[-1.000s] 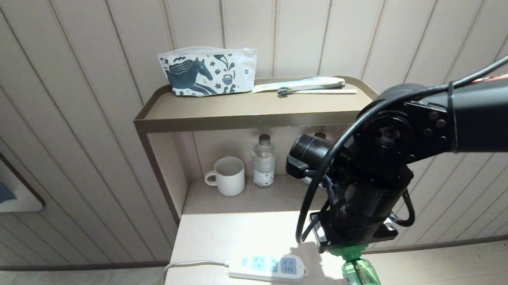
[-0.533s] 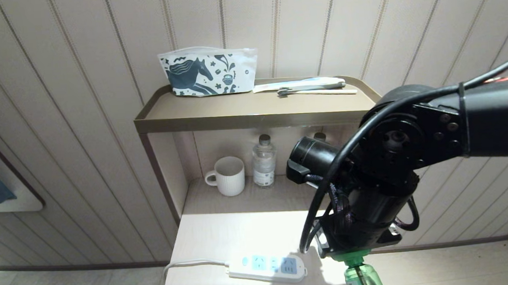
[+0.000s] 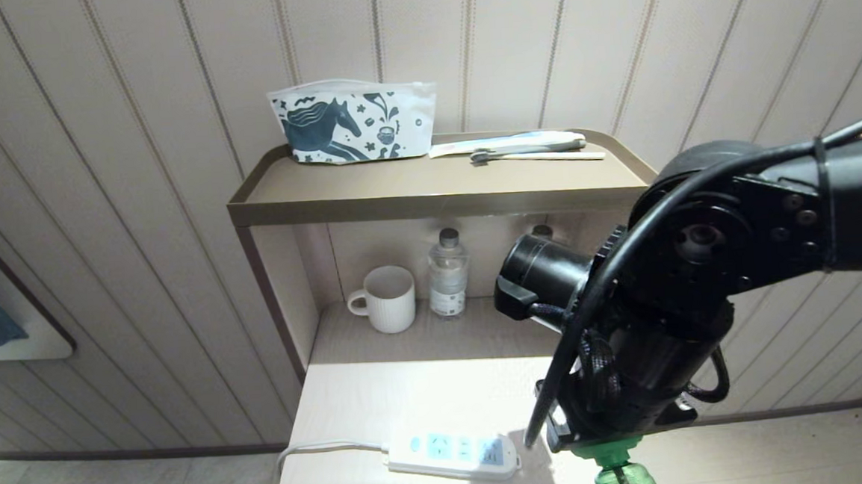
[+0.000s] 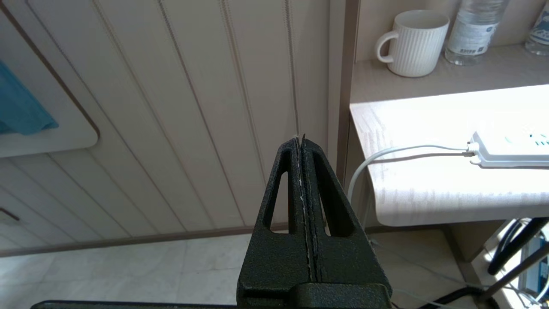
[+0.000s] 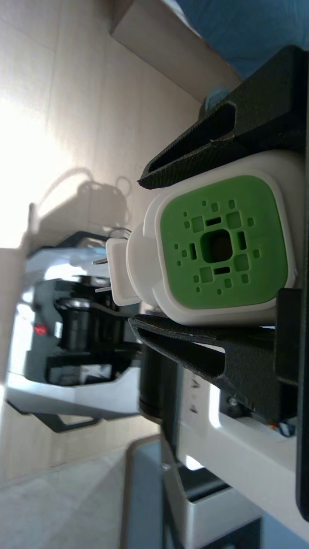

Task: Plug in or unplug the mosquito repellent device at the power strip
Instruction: Insert the plug into the socket

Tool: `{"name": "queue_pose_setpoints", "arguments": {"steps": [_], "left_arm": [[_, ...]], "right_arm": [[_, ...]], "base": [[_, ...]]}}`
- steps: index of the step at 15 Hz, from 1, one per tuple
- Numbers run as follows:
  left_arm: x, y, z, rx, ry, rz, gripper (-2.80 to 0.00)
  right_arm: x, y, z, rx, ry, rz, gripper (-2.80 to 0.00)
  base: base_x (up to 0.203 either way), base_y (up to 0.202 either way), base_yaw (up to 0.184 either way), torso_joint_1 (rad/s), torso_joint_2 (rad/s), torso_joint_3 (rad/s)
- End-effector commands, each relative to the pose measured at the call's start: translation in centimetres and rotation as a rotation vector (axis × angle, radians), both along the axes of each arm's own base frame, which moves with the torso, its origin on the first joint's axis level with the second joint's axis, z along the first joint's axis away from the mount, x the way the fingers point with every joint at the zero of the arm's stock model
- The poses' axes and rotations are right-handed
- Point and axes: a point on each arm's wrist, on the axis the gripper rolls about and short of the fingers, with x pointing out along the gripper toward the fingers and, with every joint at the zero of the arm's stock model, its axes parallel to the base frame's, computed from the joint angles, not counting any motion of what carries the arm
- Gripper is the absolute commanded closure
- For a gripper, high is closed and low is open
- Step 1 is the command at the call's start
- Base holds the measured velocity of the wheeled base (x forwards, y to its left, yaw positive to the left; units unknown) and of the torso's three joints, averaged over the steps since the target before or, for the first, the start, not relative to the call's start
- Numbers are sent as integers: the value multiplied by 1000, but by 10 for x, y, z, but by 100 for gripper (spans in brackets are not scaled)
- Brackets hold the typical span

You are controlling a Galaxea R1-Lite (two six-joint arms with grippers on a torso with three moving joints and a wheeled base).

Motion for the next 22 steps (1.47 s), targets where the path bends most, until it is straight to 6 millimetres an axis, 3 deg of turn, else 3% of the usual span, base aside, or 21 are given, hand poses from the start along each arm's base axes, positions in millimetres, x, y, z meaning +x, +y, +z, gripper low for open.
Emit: {"name": "queue_pose_setpoints", "arguments": {"steps": [1, 6, 14, 22], "left_arm": [[0, 0, 0, 2, 3, -1, 0], [0, 0, 0, 2, 0, -1, 0], [0, 0, 0, 2, -1, -1, 0], [0, 0, 0, -1, -1, 3, 0]], "right_arm": [[-4, 1, -3, 23, 49, 13, 0], [7, 16, -31, 34, 191, 28, 0], [47, 51, -54, -34, 268, 27, 0], [53, 56, -74, -82, 293, 15, 0]], "base": [[0, 0, 0, 0, 0, 0], [0, 0, 0, 0, 0, 0], [0, 0, 0, 0, 0, 0], [0, 0, 0, 0, 0, 0]]}}
